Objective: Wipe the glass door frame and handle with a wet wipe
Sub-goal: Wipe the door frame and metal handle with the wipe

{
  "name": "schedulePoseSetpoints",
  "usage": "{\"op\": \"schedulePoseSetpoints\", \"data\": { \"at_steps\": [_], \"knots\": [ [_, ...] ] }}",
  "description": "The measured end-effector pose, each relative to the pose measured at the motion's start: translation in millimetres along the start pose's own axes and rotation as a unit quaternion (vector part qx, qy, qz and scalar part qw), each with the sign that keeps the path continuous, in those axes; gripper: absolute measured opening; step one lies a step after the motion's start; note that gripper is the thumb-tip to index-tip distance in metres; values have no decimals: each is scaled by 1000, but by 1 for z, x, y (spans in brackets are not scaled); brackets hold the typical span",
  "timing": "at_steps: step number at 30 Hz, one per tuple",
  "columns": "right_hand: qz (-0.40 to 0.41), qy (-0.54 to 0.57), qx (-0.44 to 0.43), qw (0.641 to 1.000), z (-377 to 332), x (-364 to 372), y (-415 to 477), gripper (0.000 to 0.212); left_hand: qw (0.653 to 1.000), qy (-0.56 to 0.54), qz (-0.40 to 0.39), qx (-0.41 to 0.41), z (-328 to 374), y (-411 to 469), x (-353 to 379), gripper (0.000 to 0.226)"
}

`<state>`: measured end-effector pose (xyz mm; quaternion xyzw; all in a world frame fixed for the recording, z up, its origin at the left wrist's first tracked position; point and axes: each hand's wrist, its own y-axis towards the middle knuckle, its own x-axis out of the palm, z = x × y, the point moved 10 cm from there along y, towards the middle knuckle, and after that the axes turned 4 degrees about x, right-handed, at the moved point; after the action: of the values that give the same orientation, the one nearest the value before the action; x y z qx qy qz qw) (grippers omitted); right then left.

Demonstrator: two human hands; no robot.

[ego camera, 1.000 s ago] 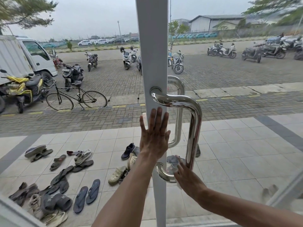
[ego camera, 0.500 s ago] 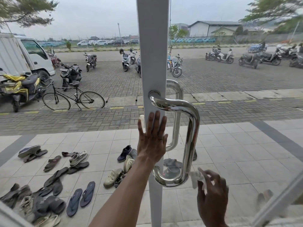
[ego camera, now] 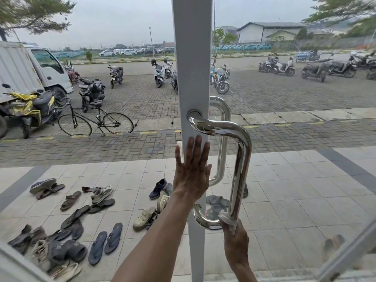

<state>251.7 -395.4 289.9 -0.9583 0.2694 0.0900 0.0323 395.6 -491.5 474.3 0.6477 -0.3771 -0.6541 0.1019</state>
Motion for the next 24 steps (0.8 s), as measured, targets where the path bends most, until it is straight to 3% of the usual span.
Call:
{"op": "schedulePoseSetpoints", "data": {
  "at_steps": [3, 5, 9, 14, 16, 20, 24],
  "knots": [
    [-83, 134, 168, 973, 29, 31, 3, 18, 1000, 0, 18, 1, -1, 0, -3, 77],
    [-78, 142, 221, 962, 41, 41, 5, 27, 1000, -3, 21, 3, -1, 0, -3, 77],
    [54, 30, 177, 982, 22, 14, 18, 31, 1000, 2, 19, 4, -1, 1, -3, 81],
    [85, -61, -7, 994, -34, -4, 23, 48, 1000, 1, 12, 0, 0, 1, 0, 82],
    [81, -58, 7, 995, -21, -2, 26, 42, 1000, 3, 9, -1, -1, 1, 1, 82],
    [52, 27, 113, 992, 10, 12, 24, 32, 1000, 5, 3, -1, 0, 0, 1, 82],
    [49, -44, 83, 994, -14, 2, 28, 33, 1000, 10, -7, -2, -1, 0, 0, 83]
  ]
}}
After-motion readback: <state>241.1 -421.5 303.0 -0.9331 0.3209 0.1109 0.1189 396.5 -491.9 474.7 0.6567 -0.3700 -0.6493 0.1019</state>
